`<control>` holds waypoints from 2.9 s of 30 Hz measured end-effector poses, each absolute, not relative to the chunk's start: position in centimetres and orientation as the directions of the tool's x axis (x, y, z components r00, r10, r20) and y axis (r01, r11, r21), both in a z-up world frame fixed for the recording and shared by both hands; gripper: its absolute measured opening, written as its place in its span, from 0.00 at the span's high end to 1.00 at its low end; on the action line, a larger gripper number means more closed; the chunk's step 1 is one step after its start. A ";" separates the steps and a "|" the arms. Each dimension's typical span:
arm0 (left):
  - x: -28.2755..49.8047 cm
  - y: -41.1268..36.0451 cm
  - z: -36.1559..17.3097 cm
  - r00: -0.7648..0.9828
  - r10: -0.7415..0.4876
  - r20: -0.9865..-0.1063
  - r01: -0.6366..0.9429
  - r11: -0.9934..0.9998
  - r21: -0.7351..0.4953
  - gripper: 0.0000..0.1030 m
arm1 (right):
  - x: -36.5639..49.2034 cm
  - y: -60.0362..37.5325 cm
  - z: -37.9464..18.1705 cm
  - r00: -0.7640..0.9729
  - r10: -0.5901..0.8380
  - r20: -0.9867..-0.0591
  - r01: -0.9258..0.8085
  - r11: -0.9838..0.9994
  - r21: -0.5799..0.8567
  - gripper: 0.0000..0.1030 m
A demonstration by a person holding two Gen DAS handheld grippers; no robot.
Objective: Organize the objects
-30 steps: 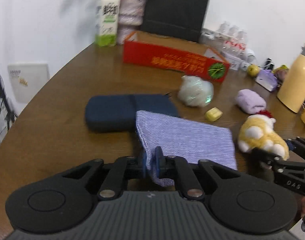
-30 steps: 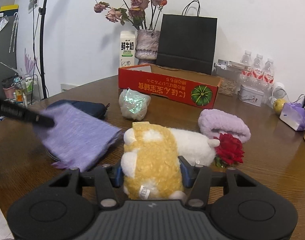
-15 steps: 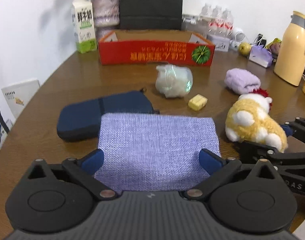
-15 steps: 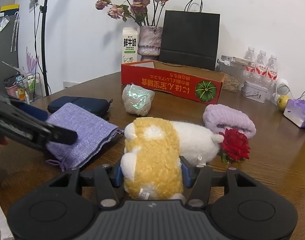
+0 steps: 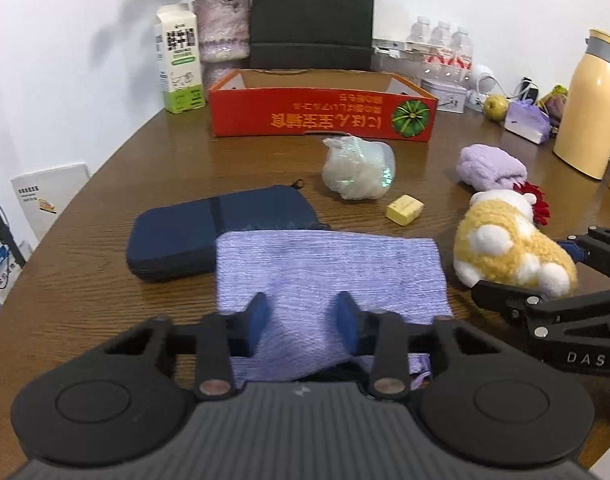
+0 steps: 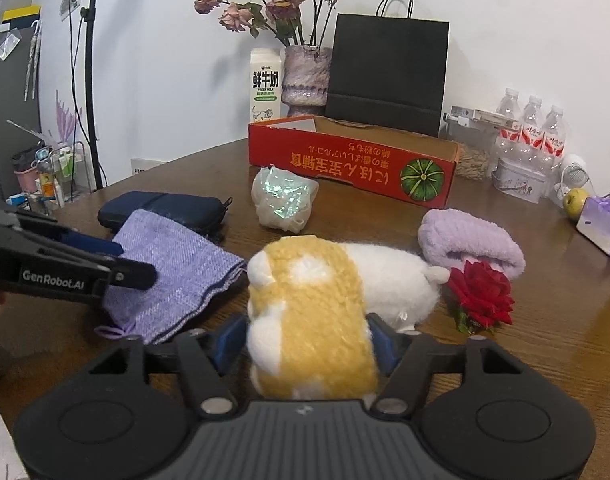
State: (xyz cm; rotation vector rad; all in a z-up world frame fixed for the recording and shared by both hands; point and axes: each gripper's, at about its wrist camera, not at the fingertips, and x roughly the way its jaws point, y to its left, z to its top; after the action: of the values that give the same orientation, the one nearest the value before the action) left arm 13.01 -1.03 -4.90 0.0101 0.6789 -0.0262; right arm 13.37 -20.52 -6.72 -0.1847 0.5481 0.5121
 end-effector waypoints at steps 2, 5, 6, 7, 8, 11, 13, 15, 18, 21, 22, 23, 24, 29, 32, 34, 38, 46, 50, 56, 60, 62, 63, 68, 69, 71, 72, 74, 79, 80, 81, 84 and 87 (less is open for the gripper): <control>12.9 -0.7 -4.8 0.781 -0.012 -0.624 0.017 1.000 0.002 0.81 | 13.9 -20.3 -6.7 0.727 0.411 -0.550 -0.507 0.862 -0.027 0.33; 12.6 -0.3 -4.6 0.788 0.000 -0.615 0.004 1.000 0.005 0.94 | 14.4 -20.0 -6.8 0.710 0.414 -0.570 -0.510 0.860 -0.012 0.37; 12.5 -0.2 -4.5 0.792 0.000 -0.611 0.003 1.000 0.005 0.99 | 14.4 -19.9 -6.8 0.711 0.412 -0.570 -0.511 0.860 -0.016 0.47; 12.4 -0.1 -4.3 0.794 0.001 -0.607 0.002 1.000 0.005 0.99 | 14.3 -19.8 -6.8 0.714 0.409 -0.568 -0.511 0.859 -0.023 0.52; 12.3 0.0 -4.3 0.797 -0.005 -0.604 0.005 1.000 -0.002 0.99 | 14.2 -19.8 -6.8 0.711 0.412 -0.570 -0.516 0.857 -0.024 0.52; 11.9 0.5 -3.9 0.800 -0.024 -0.600 0.008 1.000 -0.028 0.97 | 13.8 -19.9 -6.8 0.721 0.407 -0.561 -0.511 0.859 -0.033 0.52; 11.9 1.1 -3.8 0.798 -0.028 -0.602 -0.009 0.998 -0.058 0.82 | 13.7 -20.1 -6.8 0.723 0.408 -0.558 -0.509 0.860 -0.031 0.52; 11.9 1.7 -3.9 0.801 -0.014 -0.599 -0.035 0.997 -0.069 0.39 | 13.5 -20.2 -6.9 0.726 0.404 -0.556 -0.505 0.863 -0.032 0.52; 12.3 2.5 -4.2 0.803 0.010 -0.596 -0.073 0.994 -0.082 0.14 | 13.4 -20.3 -6.9 0.728 0.402 -0.556 -0.503 0.863 -0.035 0.52; 13.5 3.2 -5.1 0.768 -0.049 -0.639 -0.059 0.987 -0.147 0.18 | 13.3 -20.2 -6.9 0.727 0.402 -0.556 -0.505 0.862 -0.038 0.52; 13.5 3.2 -5.3 0.772 -0.053 -0.633 -0.054 0.987 -0.148 0.23 | 13.4 -20.2 -6.9 0.727 0.402 -0.557 -0.506 0.862 -0.038 0.52; 13.5 3.0 -5.2 0.775 -0.052 -0.630 -0.050 0.988 -0.143 0.49 | 13.4 -20.1 -6.9 0.727 0.402 -0.557 -0.506 0.862 -0.038 0.52; 13.3 3.1 -5.0 0.778 -0.073 -0.625 -0.037 0.986 -0.161 0.64 | 13.4 -20.2 -6.9 0.726 0.403 -0.557 -0.507 0.861 -0.039 0.52; 11.6 2.6 -3.1 0.817 -0.091 -0.569 0.007 0.989 -0.148 0.93 | 13.2 -20.2 -6.6 0.731 0.409 -0.547 -0.510 0.859 -0.039 0.52; 10.6 2.2 -1.6 0.845 -0.091 -0.527 0.023 0.991 -0.134 0.93 | 12.8 -20.2 -6.2 0.747 0.412 -0.523 -0.507 0.861 -0.046 0.52; 10.0 1.9 -0.5 0.860 -0.098 -0.501 0.037 0.991 -0.130 0.93 | 12.5 -20.3 -5.8 0.758 0.414 -0.504 -0.504 0.862 -0.049 0.52; 9.3 1.1 1.4 0.883 -0.099 -0.459 0.056 0.993 -0.106 0.93 | 12.1 -20.4 -4.9 0.769 0.417 -0.484 -0.504 0.862 -0.059 0.52; 9.5 0.1 4.1 0.910 -0.103 -0.402 0.079 0.994 -0.076 0.93 | 12.2 -19.9 -2.5 0.790 0.427 -0.440 -0.506 0.859 -0.074 0.52; 10.1 -0.1 5.0 0.918 -0.108 -0.382 0.088 0.994 -0.068 0.93 | 12.9 -19.7 -1.6 0.798 0.429 -0.424 -0.504 0.860 -0.078 0.52; 11.3 0.0 6.0 0.923 -0.110 -0.369 0.093 0.994 -0.064 0.93 | 14.0 -19.3 -0.5 0.804 0.430 -0.412 -0.504 0.859 -0.087 0.52; 12.5 -0.1 6.2 0.921 -0.113 -0.372 0.095 0.993 -0.066 0.93 | 15.0 -19.0 -0.1 0.804 0.430 -0.410 -0.504 0.859 -0.088 0.52; 13.1 0.0 6.2 0.919 -0.114 -0.376 0.095 0.993 -0.068 0.93 | 15.4 -19.0 0.1 0.804 0.430 -0.410 -0.503 0.860 -0.087 0.52; 13.5 0.0 6.2 0.918 -0.114 -0.380 0.095 0.993 -0.070 0.93 | 15.6 -18.9 0.1 0.804 0.430 -0.411 -0.504 0.859 -0.087 0.52; 15.6 0.3 6.4 0.914 -0.115 -0.390 0.091 0.993 -0.080 0.93 | 17.7 -18.7 0.7 0.803 0.429 -0.415 -0.503 0.860 -0.083 0.52; 16.0 0.3 6.5 0.913 -0.115 -0.391 0.091 0.993 -0.081 0.93 | 18.1 -18.7 0.8 0.803 0.428 -0.415 -0.502 0.861 -0.083 0.52; 17.0 0.4 6.7 0.912 -0.115 -0.394 0.089 0.992 -0.084 0.93 | 19.0 -18.5 1.0 0.802 0.428 -0.416 -0.502 0.861 -0.082 0.52; 17.5 0.4 6.7 0.911 -0.116 -0.395 0.090 0.992 -0.085 0.93 | 19.3 -18.5 1.1 0.802 0.428 -0.416 -0.502 0.861 -0.081 0.52; 18.4 0.4 6.9 0.910 -0.117 -0.397 0.091 0.992 -0.086 0.93 | 20.2 -18.4 1.2 0.803 0.428 -0.415 -0.502 0.861 -0.081 0.52; 20.5 0.5 7.3 0.909 -0.123 -0.399 0.096 0.992 -0.087 0.93 | 22.2 -18.1 1.7 0.802 0.429 -0.415 -0.501 0.862 -0.078 0.52; 20.9 0.5 7.3 0.909 -0.123 -0.399 0.097 0.992 -0.086 0.93 | 22.5 -18.0 1.8 0.802 0.429 -0.415 -0.501 0.862 -0.078 0.52; 21.4 0.5 7.4 0.908 -0.124 -0.399 0.098 0.992 -0.085 0.93 | 22.9 -17.9 1.8 0.802 0.429 -0.415 -0.502 0.862 -0.078 0.52; 22.9 0.5 7.6 0.908 -0.124 -0.401 0.098 0.992 -0.084 0.93 | 24.3 -17.6 2.0 0.802 0.428 -0.417 -0.502 0.861 -0.079 0.52; 24.4 0.4 7.8 0.908 -0.128 -0.399 0.102 0.991 -0.084 0.93 | 25.7 -17.4 2.2 0.803 0.426 -0.417 -0.499 0.863 -0.081 0.52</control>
State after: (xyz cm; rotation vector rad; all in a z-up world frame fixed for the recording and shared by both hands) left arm 24.36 0.44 7.84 -0.0620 0.4158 -0.1188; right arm 25.70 -17.39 2.17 -0.1913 0.4003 0.4986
